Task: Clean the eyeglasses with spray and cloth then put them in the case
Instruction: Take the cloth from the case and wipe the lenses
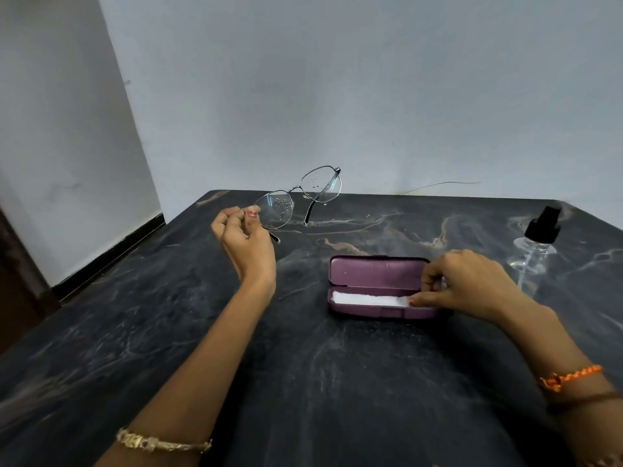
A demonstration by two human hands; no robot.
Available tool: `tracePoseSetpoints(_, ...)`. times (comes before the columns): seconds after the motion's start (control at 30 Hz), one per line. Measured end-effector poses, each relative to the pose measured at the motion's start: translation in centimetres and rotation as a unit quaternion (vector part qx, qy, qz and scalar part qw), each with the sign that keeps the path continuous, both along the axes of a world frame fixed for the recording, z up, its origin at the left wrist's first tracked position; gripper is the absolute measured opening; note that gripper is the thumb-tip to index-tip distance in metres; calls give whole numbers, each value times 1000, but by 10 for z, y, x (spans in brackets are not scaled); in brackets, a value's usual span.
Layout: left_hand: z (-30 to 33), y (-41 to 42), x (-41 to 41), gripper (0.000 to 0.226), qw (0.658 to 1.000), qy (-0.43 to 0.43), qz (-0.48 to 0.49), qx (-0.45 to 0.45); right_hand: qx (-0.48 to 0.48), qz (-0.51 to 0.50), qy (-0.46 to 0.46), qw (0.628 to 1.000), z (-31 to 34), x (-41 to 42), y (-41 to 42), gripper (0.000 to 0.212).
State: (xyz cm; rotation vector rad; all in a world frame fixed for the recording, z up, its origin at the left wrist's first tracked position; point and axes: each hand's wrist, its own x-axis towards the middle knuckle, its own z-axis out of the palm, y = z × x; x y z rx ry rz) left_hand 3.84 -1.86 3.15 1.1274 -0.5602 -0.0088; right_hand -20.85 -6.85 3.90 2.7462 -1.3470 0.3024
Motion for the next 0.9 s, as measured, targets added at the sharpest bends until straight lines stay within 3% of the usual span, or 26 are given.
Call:
tracePoseSetpoints(0.13,-3,-2,3,21,1000,24,2,13,-19,-16,8,1000,2,2,3,32)
tracePoseSetpoints(0.5,-5,-3,-3,15,1000,3,-23,-1,59,-5,-6,998,-1,7,7,20)
tracePoseSetpoints(0.63,-5,-4,-2,12,1000,4,-23,0,38,13,-12,999,1,5,7,18)
tracePoseSetpoints(0.9,-7,-4,1,15,1000,-19,-1,25,66,54,-79,993,3,4,6,31)
